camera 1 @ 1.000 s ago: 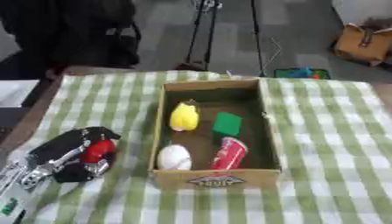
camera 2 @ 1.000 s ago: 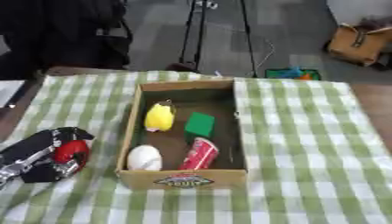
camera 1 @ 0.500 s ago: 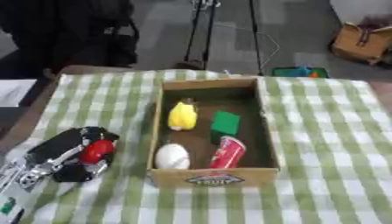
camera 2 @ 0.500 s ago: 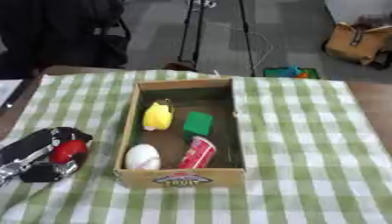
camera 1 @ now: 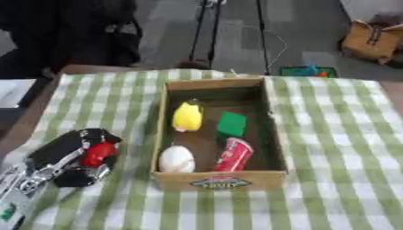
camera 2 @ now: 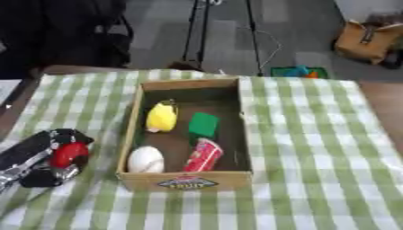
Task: Pick up objects on the table and place them in the box.
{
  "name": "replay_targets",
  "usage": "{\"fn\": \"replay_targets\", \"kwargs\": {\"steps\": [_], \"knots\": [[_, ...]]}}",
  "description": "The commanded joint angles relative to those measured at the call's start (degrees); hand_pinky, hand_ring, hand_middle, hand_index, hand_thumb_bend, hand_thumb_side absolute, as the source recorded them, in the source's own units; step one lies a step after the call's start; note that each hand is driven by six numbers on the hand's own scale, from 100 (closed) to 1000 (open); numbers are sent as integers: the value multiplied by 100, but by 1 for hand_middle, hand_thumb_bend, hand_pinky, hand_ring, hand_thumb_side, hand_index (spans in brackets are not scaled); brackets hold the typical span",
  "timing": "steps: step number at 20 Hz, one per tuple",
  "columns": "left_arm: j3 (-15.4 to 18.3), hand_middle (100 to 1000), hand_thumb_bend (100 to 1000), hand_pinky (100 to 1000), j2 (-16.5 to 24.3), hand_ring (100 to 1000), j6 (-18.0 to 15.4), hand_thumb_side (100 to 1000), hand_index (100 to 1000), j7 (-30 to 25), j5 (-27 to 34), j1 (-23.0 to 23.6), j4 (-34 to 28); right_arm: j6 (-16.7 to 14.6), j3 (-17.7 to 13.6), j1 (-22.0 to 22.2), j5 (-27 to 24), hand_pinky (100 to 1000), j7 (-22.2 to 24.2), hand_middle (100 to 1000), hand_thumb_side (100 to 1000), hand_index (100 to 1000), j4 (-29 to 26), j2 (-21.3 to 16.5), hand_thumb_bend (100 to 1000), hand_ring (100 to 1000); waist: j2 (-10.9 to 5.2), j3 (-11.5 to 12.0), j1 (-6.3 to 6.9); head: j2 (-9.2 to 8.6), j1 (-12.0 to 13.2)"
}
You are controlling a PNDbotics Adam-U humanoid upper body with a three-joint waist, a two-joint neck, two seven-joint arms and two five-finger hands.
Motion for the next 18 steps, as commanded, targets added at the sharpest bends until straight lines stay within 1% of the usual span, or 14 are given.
{"fn": "replay_targets", "kwargs": {"steps": [1,4,9,15,18], "knots": [[-376,179,100,100,-254,160,-6,310,251,288,-1054,105,356,-1,-18,-67,-49,697,24,495,360,489,-135,-75,100,680,-11,-65,-68,-76,30],[-421,139,100,100,-259,129,-9,294,210,567,-1289,64,366,-4,-16,-73,-57,697,25,495,360,489,-135,-74,100,679,-11,-82,-67,-93,36],[-482,111,100,100,-267,100,-45,302,193,733,-1383,17,434,2,-14,-72,-71,700,18,494,360,489,-135,-73,100,678,-14,-92,-60,-109,40],[-565,105,100,100,-244,100,-114,296,191,523,-1233,-60,316,11,-13,-65,-72,701,17,494,359,488,-135,-77,100,678,-26,-101,-36,-133,13],[-580,103,100,100,-171,100,-110,281,187,409,-1247,-91,109,15,-15,-57,-69,702,15,494,357,488,-135,-86,100,677,-36,-101,-12,-139,-16]]}}
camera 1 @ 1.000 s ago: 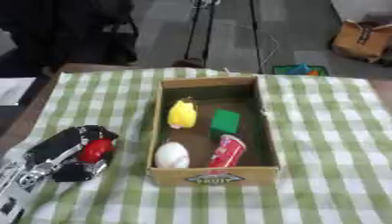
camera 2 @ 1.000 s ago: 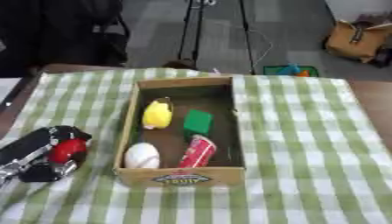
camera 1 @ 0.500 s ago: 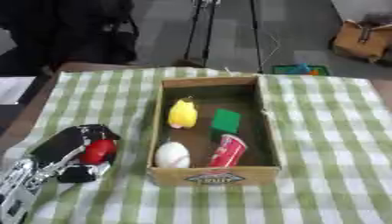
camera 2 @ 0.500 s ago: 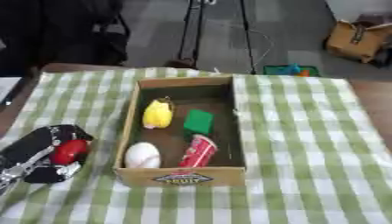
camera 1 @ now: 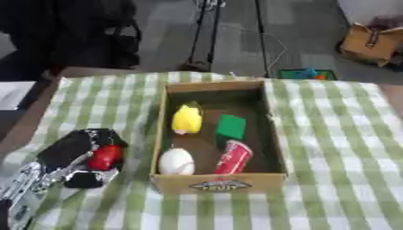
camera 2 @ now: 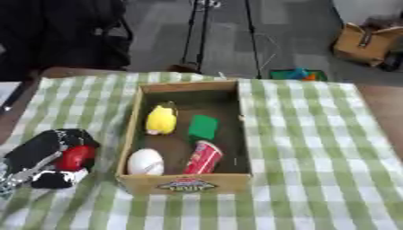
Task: Pick up objects on the table and place them in the box.
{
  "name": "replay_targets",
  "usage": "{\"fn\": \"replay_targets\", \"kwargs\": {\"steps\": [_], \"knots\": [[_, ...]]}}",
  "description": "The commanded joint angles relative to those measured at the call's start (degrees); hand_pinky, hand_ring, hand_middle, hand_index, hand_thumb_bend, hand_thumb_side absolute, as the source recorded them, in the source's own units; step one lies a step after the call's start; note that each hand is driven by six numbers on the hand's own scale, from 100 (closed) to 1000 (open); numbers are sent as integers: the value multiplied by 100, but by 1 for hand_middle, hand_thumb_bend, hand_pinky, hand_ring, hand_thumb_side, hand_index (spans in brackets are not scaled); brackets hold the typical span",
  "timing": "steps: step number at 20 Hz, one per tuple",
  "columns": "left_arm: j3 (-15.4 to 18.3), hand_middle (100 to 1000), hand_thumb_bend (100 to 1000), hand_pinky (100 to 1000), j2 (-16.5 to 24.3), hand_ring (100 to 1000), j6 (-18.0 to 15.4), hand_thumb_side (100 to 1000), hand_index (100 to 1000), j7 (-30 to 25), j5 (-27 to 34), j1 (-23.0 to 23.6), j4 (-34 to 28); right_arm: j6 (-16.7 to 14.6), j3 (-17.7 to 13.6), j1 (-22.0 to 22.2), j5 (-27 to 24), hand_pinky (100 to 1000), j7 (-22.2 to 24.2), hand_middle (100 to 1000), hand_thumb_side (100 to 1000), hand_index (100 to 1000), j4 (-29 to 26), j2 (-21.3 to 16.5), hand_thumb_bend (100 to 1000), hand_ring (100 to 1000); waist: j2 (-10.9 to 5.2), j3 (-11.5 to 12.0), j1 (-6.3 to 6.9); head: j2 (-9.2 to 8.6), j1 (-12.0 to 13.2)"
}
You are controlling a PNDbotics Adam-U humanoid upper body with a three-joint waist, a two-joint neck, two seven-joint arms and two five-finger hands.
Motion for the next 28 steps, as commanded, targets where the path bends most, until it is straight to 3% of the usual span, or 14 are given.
{"fn": "replay_targets", "kwargs": {"steps": [1,7,12,21,25,26,28], "knots": [[-403,103,100,100,-115,100,8,281,187,-249,-239,109,37,5,-17,-36,-25,702,0,494,357,488,-135,-89,100,677,-23,-63,-33,-71,-25],[-392,100,100,100,47,100,-15,277,178,-221,-346,67,-496,16,-16,-26,-21,702,-2,493,355,487,-135,-101,100,675,-41,-54,0,-68,-56],[-383,100,100,100,221,101,41,194,175,-310,-467,1,-841,30,-14,-14,-21,703,-10,493,355,486,-135,-113,100,675,-63,-49,19,-45,-69],[-290,106,100,100,666,121,299,128,170,-668,-607,-120,-1292,45,-8,34,2,704,-23,493,356,486,-135,-154,100,675,-139,-11,62,-1,-126],[-244,111,168,100,853,132,474,112,167,-759,-829,-189,-1336,54,-7,53,9,704,-32,493,355,486,-135,-157,100,674,-167,0,74,5,-104],[-229,115,247,100,894,140,519,104,165,-763,-888,-209,-1319,56,-7,55,9,704,-33,493,356,486,-135,-158,100,674,-173,1,78,4,-93],[-191,115,249,100,1005,140,623,104,165,-732,-1024,-270,-1224,55,-5,59,10,704,-33,493,356,486,-135,-161,100,674,-183,-1,84,-5,-67]]}}
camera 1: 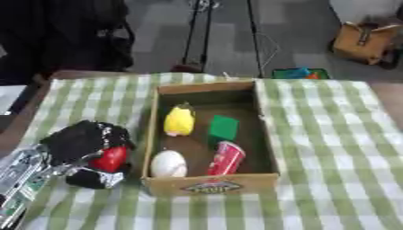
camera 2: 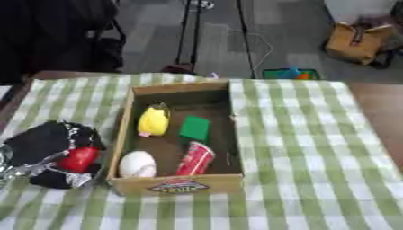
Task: Pick up objects on the table and place them in the box.
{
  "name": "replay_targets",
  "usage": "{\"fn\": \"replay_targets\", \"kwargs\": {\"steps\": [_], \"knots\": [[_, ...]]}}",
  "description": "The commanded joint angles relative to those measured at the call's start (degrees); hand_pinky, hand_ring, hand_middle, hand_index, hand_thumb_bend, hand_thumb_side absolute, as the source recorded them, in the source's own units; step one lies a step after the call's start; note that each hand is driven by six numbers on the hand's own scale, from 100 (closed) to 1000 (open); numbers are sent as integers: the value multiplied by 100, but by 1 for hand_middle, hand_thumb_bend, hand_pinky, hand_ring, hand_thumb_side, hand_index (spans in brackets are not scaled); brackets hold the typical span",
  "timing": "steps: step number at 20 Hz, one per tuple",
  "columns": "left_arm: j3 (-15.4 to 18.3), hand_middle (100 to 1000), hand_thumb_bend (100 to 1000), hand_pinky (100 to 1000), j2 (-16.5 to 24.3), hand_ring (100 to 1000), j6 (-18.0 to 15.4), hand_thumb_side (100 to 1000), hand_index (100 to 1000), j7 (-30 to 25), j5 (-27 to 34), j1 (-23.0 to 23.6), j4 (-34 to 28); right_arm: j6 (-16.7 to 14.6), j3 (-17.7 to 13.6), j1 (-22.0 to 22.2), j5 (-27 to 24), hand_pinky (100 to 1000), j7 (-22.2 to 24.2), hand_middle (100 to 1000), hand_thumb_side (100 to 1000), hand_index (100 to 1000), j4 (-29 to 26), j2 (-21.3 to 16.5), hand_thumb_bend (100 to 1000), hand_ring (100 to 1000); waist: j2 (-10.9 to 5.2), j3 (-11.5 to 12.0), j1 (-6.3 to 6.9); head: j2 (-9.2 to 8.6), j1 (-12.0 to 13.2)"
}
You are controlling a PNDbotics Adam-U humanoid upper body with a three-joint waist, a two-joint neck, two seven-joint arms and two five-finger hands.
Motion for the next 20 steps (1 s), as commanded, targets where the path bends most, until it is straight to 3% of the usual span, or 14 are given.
{"fn": "replay_targets", "kwargs": {"steps": [1,10,20], "knots": [[132,115,249,100,362,140,139,104,165,51,-185,-112,20,17,-6,-19,11,704,-5,493,356,486,-135,-156,100,674,-171,0,18,15,40],[307,119,336,100,731,148,342,100,163,286,-205,-310,255,31,1,8,16,704,-9,493,356,486,-135,-182,100,674,-212,6,47,-30,204],[260,119,394,100,930,148,384,100,162,203,153,-672,-211,62,23,40,23,703,-19,492,353,485,-135,-198,100,670,-300,11,103,33,180]]}}
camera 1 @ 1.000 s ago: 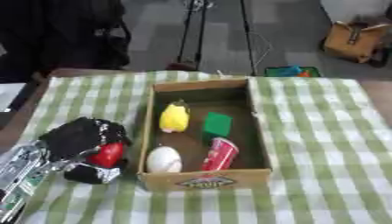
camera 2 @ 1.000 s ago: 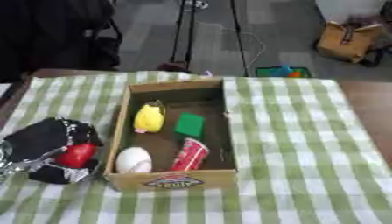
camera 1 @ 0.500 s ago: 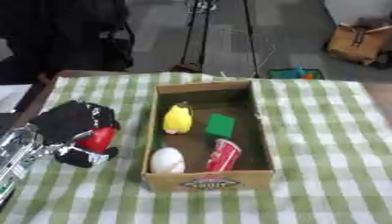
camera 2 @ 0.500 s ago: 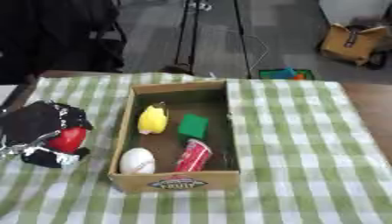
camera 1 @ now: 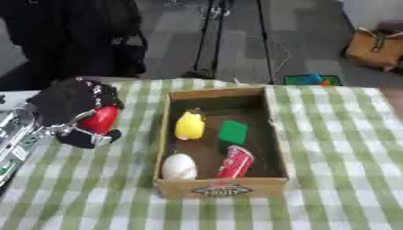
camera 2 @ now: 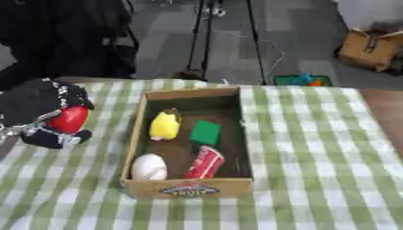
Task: Pick up objects on the table and place them in the box.
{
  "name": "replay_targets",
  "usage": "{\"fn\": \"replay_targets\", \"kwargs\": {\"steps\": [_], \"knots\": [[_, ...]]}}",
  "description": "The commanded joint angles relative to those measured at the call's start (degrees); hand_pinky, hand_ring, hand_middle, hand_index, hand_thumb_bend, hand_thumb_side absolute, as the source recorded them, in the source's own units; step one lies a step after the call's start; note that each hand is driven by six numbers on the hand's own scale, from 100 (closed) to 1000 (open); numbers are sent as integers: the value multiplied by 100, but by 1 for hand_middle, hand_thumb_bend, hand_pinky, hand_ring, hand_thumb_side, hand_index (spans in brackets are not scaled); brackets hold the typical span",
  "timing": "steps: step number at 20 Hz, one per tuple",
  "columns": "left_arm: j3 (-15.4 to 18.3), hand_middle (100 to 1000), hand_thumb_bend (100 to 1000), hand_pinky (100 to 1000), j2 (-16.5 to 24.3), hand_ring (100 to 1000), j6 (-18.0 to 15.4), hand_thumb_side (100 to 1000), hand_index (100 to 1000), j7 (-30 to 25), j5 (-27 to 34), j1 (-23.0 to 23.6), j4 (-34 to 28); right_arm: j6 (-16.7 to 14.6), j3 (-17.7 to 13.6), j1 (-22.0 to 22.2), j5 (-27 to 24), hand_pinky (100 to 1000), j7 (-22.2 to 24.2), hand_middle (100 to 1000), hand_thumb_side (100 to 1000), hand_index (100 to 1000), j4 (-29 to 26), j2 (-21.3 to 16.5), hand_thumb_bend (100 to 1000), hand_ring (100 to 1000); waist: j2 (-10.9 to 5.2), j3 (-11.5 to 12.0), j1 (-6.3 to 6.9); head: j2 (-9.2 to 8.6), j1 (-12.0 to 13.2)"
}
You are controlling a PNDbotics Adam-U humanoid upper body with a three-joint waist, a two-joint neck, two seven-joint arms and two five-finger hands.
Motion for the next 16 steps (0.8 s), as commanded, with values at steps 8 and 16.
{"fn": "replay_targets", "kwargs": {"steps": [8,16], "knots": [[-284,115,399,100,89,143,1,100,162,-493,905,-949,-1151,72,32,18,24,701,-17,490,347,484,-135,-167,100,665,-266,6,84,115,8],[-590,111,358,100,-308,137,-34,100,163,-1110,1529,-1633,-1549,109,47,40,19,700,-30,489,340,484,-135,-149,100,660,-336,-23,138,188,6]]}}
